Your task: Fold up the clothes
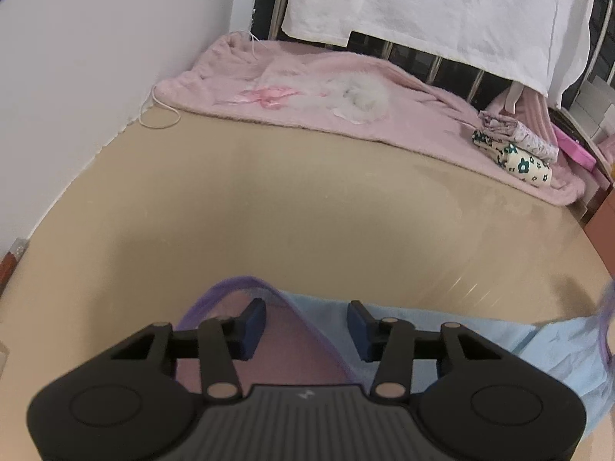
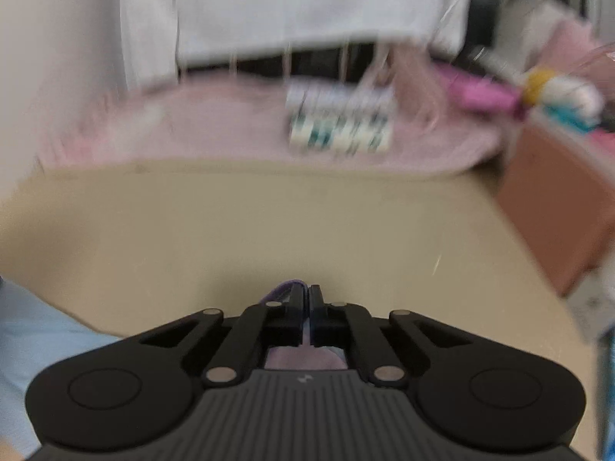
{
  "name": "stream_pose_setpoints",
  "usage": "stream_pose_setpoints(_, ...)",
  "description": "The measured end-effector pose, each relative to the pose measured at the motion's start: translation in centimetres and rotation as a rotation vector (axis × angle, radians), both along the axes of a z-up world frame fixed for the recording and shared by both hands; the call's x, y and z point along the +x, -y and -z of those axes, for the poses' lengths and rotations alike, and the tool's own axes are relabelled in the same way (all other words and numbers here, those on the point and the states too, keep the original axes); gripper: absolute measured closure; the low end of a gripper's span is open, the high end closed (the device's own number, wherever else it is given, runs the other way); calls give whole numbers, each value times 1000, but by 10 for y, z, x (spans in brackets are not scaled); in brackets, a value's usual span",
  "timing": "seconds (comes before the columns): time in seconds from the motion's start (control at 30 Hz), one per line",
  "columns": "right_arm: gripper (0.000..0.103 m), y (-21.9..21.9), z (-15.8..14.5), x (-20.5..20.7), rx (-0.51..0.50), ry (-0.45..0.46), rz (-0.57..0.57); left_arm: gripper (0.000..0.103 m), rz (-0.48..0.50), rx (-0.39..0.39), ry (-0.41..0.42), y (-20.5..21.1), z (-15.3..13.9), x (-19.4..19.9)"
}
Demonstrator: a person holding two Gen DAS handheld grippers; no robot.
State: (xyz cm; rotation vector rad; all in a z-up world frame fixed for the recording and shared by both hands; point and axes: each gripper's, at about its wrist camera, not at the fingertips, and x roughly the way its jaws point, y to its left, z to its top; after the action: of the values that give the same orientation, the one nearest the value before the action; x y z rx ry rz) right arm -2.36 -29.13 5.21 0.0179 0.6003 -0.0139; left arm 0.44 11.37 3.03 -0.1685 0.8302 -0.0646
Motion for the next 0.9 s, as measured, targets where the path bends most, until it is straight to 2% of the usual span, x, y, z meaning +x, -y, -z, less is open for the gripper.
stream_pose_setpoints(0.03,101,8,-4,-21,16,47,23,58,-1,1,0,0,0,-1)
stream_pose_setpoints(0.1,100,20,2,-58,45,85,68,57,-4,-3,2,-1,0,-1)
stream_pose_setpoints(0.17,83,28,17,-86,71,89,123,57,-12,-19,0,-3,0,2)
stream_pose_setpoints(0.2,61,31,26,-95,78,74,161,57,-18,-31,-5,-4,-1,3)
stream_pose_setpoints(0.23,53,33,30,-102,91,76,193,57,-25,-43,-12,-6,-1,4)
stream_pose_setpoints(0.33,53,25,24,-119,129,148,157,57,-28,-77,-22,-9,-7,8)
stream_pose_setpoints(0.47,53,-9,7,-102,145,136,-14,57,-46,-110,-41,-12,-10,22)
stream_pose_setpoints(0.6,53,-46,4,-92,167,118,-138,60,-110,-150,-83,-22,-4,34)
stream_pose_setpoints(0.63,53,-54,8,-90,154,104,-154,66,-120,-160,-78,-24,-4,35)
stream_pose_setpoints(0.67,53,-62,11,-87,140,90,-170,79,-129,-160,-82,-26,-4,35)
stream_pose_setpoints(0.7,53,-70,14,-85,127,76,-186,85,-137,-160,-84,-27,-3,36)
stream_pose_setpoints(0.73,53,-78,17,-83,114,62,-202,99,-138,-161,-77,-28,-3,35)
stream_pose_setpoints(0.9,56,-106,28,-81,35,33,-263,103,-171,-179,-29,-37,0,16)
